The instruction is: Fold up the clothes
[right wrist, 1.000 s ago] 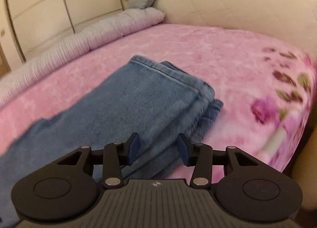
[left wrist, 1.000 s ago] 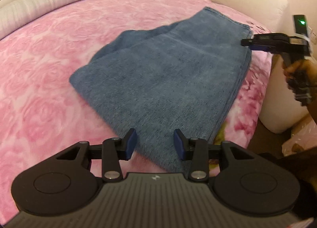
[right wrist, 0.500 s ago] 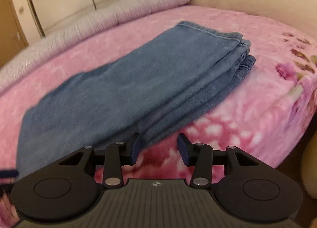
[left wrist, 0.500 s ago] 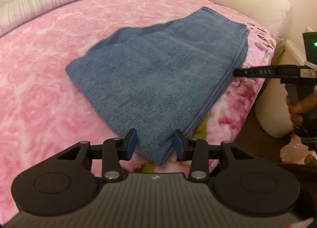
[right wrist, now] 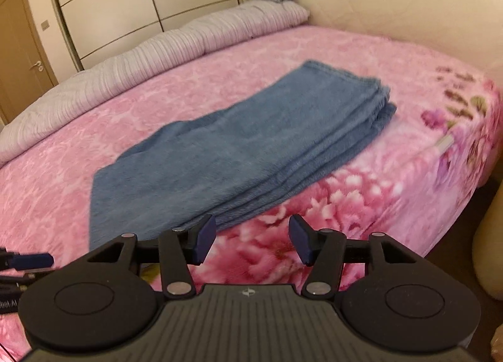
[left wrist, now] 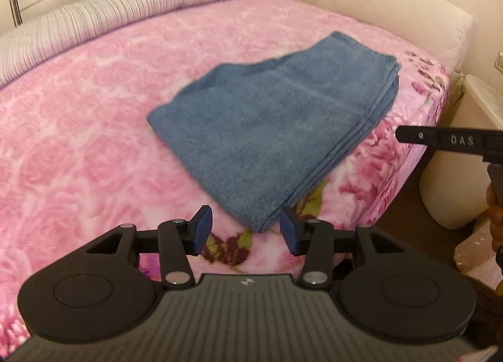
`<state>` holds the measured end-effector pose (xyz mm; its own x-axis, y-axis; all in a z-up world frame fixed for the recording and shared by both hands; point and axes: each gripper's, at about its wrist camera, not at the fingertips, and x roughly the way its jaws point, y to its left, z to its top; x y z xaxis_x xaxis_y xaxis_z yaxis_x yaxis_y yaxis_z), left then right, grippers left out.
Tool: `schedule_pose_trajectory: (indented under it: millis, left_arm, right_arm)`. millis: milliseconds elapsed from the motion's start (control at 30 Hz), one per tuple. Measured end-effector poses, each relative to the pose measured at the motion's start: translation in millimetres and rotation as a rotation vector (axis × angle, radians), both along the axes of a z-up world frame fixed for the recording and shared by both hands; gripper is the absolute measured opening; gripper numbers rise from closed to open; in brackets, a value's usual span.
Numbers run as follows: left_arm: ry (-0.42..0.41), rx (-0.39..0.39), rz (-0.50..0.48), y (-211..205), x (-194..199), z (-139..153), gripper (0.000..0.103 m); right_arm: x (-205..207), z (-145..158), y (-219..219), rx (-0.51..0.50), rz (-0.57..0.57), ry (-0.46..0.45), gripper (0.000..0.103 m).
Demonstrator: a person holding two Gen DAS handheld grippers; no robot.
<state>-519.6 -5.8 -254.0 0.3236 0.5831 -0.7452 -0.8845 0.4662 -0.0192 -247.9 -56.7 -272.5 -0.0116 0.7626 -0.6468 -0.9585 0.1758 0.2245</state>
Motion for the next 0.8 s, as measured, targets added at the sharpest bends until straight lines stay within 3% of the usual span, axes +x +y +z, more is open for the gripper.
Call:
schedule_pose_trajectory:
  millis: [300,533,800]
  left_arm:
    - [-0.023,0.039,0.007,-15.7,-18.4,17.8,0.046]
    - [-0.026,0.014,0.017,-14.2,-30.2,7.7,0.046]
    - [-0.025,-0.011,0.021,0.6,-34.5,-3.0,0.046]
  right_arm:
    - [-21.8,20.8,-26.5,0.042,0.033,-0.043,0.059]
    - [-30.2,22.5,-27.3,0.049,0.067,-0.118,0.059]
    - [-35.1,14.8,-10.1,0.013,0.089,-0.125,0.059]
